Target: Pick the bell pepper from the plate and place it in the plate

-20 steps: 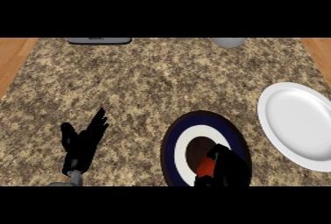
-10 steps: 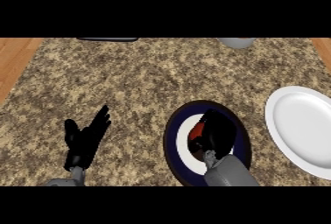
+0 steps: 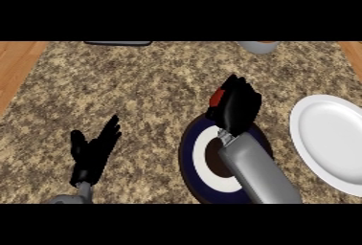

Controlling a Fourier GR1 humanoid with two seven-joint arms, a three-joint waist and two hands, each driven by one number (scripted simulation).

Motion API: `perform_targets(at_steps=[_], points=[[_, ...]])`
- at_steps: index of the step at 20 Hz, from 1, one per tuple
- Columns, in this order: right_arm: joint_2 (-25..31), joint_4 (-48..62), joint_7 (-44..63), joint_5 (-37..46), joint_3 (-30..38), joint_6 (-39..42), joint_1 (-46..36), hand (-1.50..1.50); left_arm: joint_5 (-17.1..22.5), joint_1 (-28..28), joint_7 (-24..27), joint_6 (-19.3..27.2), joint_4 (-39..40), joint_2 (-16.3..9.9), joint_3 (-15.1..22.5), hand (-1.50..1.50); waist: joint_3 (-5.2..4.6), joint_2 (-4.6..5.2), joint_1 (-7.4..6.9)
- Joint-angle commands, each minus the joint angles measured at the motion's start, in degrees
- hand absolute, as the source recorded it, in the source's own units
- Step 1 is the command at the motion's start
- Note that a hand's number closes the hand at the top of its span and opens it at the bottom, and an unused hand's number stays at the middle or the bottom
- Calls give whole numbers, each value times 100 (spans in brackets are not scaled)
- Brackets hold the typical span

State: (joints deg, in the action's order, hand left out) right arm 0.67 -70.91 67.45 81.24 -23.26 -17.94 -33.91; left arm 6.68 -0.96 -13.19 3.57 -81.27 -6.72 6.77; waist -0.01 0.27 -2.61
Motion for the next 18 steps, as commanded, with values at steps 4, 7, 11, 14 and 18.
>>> perform_targets(at_steps=[4,7,11,14,18], points=[[-64,-256,1481,977,779,-1309,-104,150,21,91,32,38,55,-13,-92,0,5,-25,212],[-64,-702,1378,1171,1151,-1426,-1,150,-30,214,170,91,-1,36,-61,0,7,-56,277],[-65,-845,1027,1404,1504,-2428,574,150,71,164,188,33,118,14,-175,0,11,-6,279],[-65,-1014,786,1719,1876,-2645,1116,150,78,418,141,6,-98,-24,-133,0,10,-34,279],[-65,-1179,513,2086,2446,-2837,1468,150,110,80,-59,-29,-156,-221,-313,0,6,-35,315]])
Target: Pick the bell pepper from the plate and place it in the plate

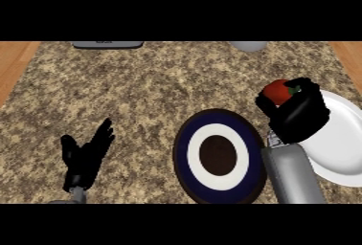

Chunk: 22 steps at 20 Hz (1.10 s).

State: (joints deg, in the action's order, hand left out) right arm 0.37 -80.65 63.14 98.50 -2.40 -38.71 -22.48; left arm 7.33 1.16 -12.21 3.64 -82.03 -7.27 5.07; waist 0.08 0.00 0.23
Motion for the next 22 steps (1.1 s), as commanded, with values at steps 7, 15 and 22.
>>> perform_targets(at_steps=[7,15,22], points=[[624,599,-281,-899,1593,-2019,564,150,-91,-22,264,8,269,113,-14,0,-2,23,-41],[1971,1418,-1637,-3240,1864,-2395,677,150,13,-125,-144,-81,-112,-8,-138,0,-1,5,-35],[2438,2963,-2161,-5003,2004,-948,350,-150,-129,-64,-199,3,-105,162,86,0,20,39,-136]])
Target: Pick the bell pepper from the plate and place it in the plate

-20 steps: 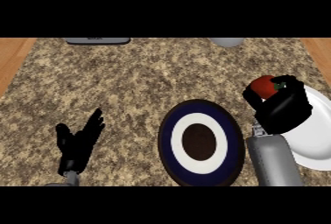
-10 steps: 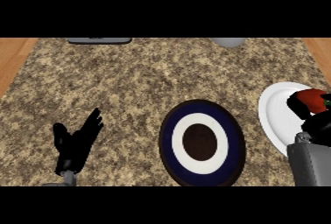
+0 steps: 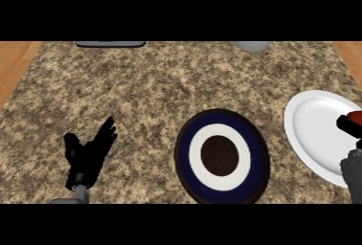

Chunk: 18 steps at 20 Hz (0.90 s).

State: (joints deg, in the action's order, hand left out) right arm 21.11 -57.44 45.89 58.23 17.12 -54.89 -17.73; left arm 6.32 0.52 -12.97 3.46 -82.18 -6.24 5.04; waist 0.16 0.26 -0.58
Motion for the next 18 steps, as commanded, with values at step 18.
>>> perform_targets(at_steps=[18], points=[[-489,201,-6449,-5514,1939,602,520,-150,-276,-124,69,262,264,246,46,0,-3,-22,107]])
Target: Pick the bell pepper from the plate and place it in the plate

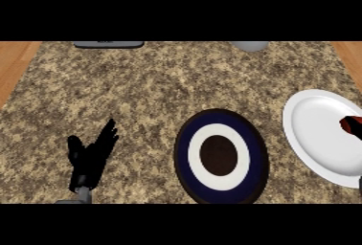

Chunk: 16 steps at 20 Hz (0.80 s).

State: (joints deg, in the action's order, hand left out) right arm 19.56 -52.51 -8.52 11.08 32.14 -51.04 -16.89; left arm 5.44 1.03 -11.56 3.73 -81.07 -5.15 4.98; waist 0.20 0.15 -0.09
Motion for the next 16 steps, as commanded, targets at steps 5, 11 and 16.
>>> perform_targets(at_steps=[5,11,16], points=[[-354,-1088,-855,-1413,406,1450,1070,-150,171,19,-126,-158,-22,-127,-234,0,-18,-26,49],[-1220,-2998,-638,-1440,-191,1976,2578,-150,118,240,-288,-232,-455,-209,-140,0,-25,-36,59],[-1325,-3984,-240,-1066,-501,2216,3722,-150,-90,-3,-172,0,-152,28,-83,0,-26,-23,57]])
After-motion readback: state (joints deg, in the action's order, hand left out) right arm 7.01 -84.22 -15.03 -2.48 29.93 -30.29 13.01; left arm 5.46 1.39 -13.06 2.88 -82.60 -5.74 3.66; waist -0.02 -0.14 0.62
